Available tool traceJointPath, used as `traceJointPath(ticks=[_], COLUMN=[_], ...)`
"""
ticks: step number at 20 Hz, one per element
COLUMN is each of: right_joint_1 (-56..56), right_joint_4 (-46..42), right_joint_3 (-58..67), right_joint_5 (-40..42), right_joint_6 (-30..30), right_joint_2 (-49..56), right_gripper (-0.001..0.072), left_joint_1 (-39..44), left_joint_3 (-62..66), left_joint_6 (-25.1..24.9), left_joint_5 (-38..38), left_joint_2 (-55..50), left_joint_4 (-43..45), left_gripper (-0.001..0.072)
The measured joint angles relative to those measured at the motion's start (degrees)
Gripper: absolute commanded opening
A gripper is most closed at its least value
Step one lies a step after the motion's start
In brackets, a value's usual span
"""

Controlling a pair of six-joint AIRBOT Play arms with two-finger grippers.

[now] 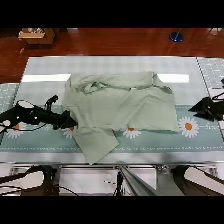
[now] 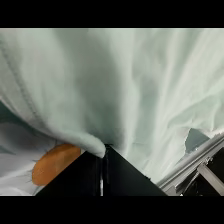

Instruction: Fold the shirts.

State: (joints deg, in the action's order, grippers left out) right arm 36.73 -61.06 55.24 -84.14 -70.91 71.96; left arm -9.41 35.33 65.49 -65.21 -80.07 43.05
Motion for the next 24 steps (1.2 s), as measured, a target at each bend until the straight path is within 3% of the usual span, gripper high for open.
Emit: traceJointPath(ticks=[7, 17, 18, 19, 21, 24], right_joint_1=[5.2, 5.5, 5.0, 4.1, 1.7, -0.7], right_joint_4=[0.4, 7.9, 8.8, 9.4, 10.1, 14.2], right_joint_3=[-11.7, -22.3, -23.1, -23.7, -24.7, -24.2], right_joint_5=[1.6, 12.9, 13.7, 14.6, 18.1, 19.5], right_joint_6=[2.1, 3.4, 3.4, 3.4, 3.4, 4.6], right_joint_2=[-0.1, -0.1, -0.1, -0.2, -0.1, -0.1], right_gripper=[0.0489, 0.0486, 0.0455, 0.0351, 0.0042, 0.0020], left_joint_1=[0.0, 0.0, 0.0, 0.0, 0.0, -0.1], left_joint_3=[0.0, -0.1, -0.1, -0.1, 0.0, 1.0], left_joint_6=[-1.6, -2.2, -2.2, -2.3, -2.6, -3.0], left_joint_5=[-2.0, -2.4, -2.4, -2.5, -2.5, -3.1], left_joint_2=[0.1, 0.1, 0.1, 0.1, 0.1, 0.7], left_joint_4=[-0.1, -0.6, -0.6, -0.6, -0.6, -0.6], left_gripper=[0.0021, 0.0021, 0.0021, 0.0021, 0.0021, 0.0020])
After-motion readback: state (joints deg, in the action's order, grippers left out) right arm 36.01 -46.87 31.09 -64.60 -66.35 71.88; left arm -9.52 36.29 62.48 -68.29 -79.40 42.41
